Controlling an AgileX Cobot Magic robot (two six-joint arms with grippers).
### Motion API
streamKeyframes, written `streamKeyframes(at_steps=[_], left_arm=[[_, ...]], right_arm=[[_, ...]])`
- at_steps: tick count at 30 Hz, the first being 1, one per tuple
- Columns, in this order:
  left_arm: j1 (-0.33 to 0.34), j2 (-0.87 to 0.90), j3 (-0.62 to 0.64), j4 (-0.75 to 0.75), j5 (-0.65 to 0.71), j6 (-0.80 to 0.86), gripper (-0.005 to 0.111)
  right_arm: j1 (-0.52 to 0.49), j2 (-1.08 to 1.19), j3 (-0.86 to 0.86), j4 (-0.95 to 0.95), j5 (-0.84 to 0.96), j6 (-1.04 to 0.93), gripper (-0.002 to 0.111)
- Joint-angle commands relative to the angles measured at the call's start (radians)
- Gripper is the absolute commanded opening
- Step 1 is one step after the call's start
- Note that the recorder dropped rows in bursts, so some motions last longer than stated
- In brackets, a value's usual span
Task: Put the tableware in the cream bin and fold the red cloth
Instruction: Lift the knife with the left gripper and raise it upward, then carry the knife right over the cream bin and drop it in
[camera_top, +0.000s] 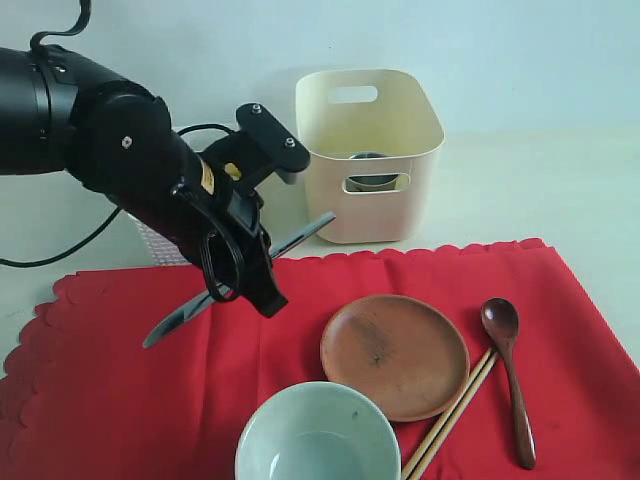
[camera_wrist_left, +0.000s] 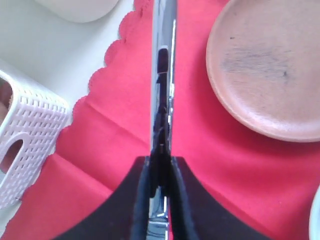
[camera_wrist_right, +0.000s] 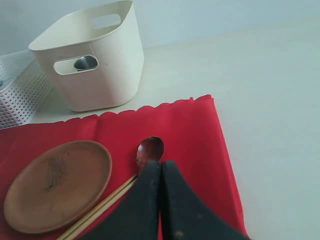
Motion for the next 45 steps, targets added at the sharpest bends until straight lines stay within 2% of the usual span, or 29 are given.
streamKeyframes(at_steps=[1, 11, 16, 22, 31, 38, 45], left_arm=[[0.008, -0.012, -0.003, 0.004, -0.056, -0.011, 0.0], [0.077, -0.045, -0.003, -0.006, -0.18, -0.042, 0.0], [0.086, -0.057, -0.003, -0.006, -0.271, -0.038, 0.0], [0.086, -0.057, -0.003, -0.006, -0.46, -0.035, 0.0], [0.084, -0.057, -0.005, 0.008, -0.841, -0.042, 0.0], [0.084, -0.025, -0.123, 0.065, -0.913, -0.205, 0.0], [0.084, 0.07, -0.166, 0.078, -1.19, -0.354, 0.0]], right_arm=[[-0.005, -0.005, 0.003, -0.009, -0.012, 0.0, 0.0], [-0.005, -0.005, 0.003, -0.009, -0.012, 0.0, 0.0], [-0.005, -0.005, 0.003, -0.009, -0.012, 0.0, 0.0], [-0.005, -0.005, 0.003, -0.009, -0.012, 0.0, 0.0], [-0.005, -0.005, 0.003, -0.009, -0.012, 0.0, 0.0], [-0.005, -0.005, 0.003, -0.009, -0.012, 0.0, 0.0], [-0.005, -0.005, 0.003, -0.009, -0.012, 0.0, 0.0]])
